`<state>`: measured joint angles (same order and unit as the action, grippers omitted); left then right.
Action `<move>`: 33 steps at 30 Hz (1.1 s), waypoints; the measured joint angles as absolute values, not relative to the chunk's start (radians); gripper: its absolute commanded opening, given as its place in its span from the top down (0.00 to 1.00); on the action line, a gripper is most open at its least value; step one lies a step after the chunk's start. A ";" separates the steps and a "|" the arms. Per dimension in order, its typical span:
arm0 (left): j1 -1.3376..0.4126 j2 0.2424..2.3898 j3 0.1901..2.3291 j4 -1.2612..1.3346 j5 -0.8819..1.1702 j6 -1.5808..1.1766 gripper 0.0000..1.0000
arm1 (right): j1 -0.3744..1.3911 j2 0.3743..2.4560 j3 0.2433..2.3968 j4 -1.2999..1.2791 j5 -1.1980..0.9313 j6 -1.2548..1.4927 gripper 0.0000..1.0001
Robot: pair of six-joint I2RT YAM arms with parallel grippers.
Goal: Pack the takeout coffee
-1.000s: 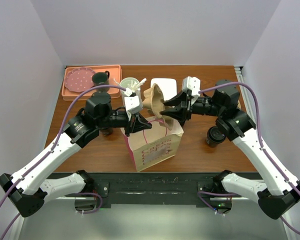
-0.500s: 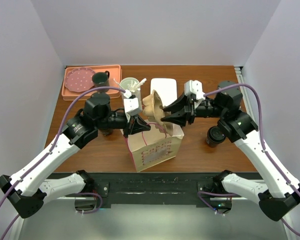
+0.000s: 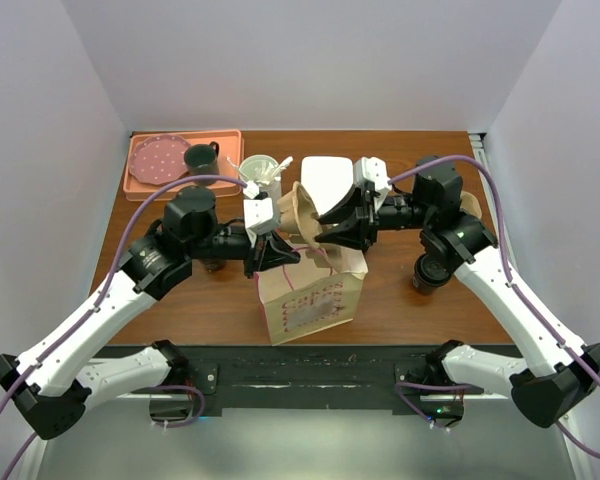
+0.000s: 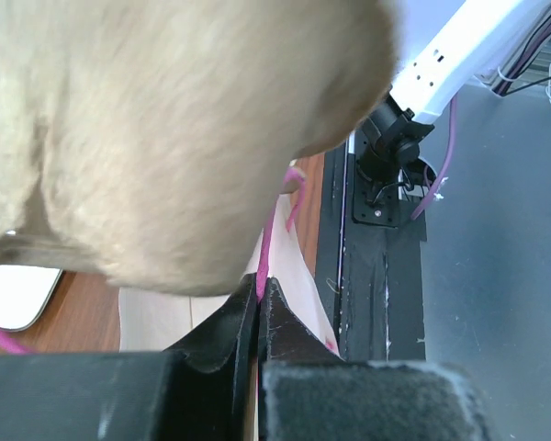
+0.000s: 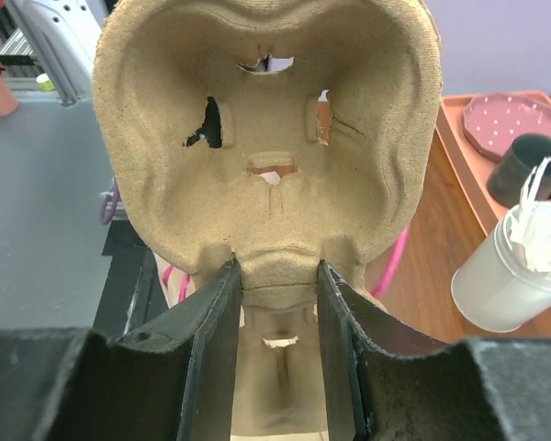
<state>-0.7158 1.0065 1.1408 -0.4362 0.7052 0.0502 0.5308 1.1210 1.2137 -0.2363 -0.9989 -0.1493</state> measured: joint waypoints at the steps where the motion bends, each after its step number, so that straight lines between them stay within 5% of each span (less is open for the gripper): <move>1: -0.716 1.003 1.141 -0.436 0.705 0.050 1.00 | 0.531 1.125 1.211 -0.237 -0.997 -0.150 0.81; 12: -0.716 0.981 1.141 -0.448 0.737 0.049 0.96 | 0.530 1.124 1.206 -0.392 -0.954 -0.319 0.81; 18: -0.716 0.981 1.144 -0.448 0.788 0.037 0.71 | 0.530 1.125 1.208 -0.430 -0.926 -0.372 0.81; 19: -0.716 0.981 1.146 -0.447 0.796 0.035 0.56 | 0.530 1.125 1.209 -0.435 -0.924 -0.378 0.81; 20: -0.716 0.981 1.148 -0.446 0.801 0.030 0.52 | 0.530 1.125 1.212 -0.443 -0.920 -0.385 0.81; 33: -0.716 0.762 1.177 -0.462 0.525 -0.140 0.39 | 0.534 1.114 1.239 -0.502 -0.895 -0.387 0.81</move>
